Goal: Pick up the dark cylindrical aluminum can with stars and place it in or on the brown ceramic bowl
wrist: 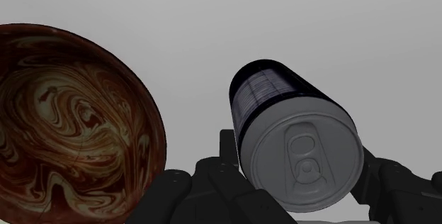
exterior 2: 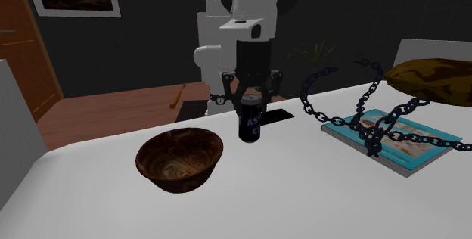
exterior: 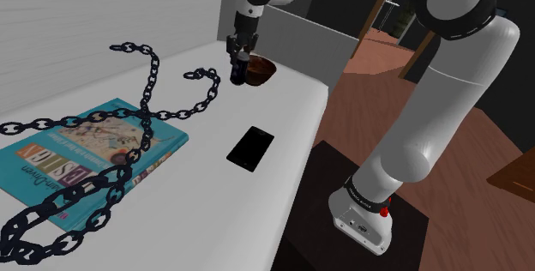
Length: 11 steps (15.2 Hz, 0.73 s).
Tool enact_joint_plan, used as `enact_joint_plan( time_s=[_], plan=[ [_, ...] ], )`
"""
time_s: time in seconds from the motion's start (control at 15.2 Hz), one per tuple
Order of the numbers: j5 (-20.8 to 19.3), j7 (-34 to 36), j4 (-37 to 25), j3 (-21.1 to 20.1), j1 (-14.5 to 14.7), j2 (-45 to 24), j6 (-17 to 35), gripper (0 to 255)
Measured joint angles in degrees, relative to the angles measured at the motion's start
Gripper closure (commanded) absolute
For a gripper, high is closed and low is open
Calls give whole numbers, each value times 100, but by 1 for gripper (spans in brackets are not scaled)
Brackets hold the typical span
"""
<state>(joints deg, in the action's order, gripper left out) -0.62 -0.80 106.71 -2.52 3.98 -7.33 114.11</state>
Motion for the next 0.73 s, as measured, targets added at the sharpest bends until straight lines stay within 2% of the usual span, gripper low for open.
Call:
enact_joint_plan(
  time_s=[0.73],
  plan=[
    [9,-5,-689,-4,2,140,-828,255]
  ],
)
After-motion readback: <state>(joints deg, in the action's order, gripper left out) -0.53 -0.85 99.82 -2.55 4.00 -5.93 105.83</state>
